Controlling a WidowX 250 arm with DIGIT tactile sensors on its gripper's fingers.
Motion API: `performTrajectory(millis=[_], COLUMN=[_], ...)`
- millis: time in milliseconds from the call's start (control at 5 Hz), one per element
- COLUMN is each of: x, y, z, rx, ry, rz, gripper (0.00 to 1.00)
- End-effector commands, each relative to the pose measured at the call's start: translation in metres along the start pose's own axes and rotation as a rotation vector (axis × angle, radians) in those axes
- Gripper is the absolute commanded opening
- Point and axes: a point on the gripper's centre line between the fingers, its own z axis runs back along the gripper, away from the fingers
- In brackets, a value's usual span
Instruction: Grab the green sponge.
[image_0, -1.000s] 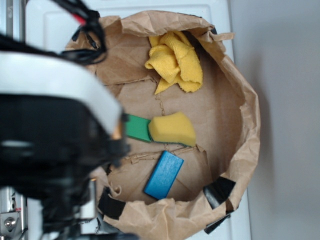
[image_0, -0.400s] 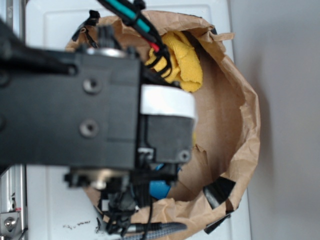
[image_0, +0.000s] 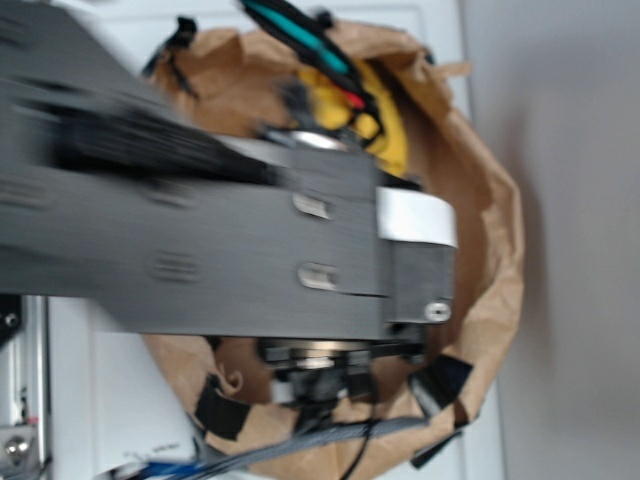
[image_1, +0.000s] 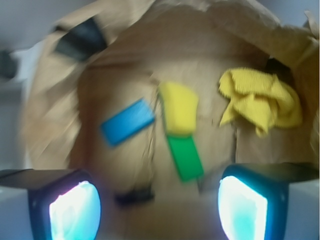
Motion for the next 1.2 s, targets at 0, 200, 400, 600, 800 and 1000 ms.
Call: performTrajectory(millis=[0,200,400,600,800,1000], x=[0.053,0.060,0.054,0.039,0.026,0.025], y=[0.024,0.030,0.043,0.045,0.047,0.047], z=[-0.046,-0.063,-0.075,-0.086,-0.092,-0.095], rx=[0.008,0.025,0.069,0.099,0.128,0.140], ry=[-0.079,-0.096,-0.093,-0.078,-0.121,-0.145], rz=[0.344,0.376,0.327,0.288,0.297,0.321], gripper=[1.00,1.00,1.00,1.00,0.00,0.00])
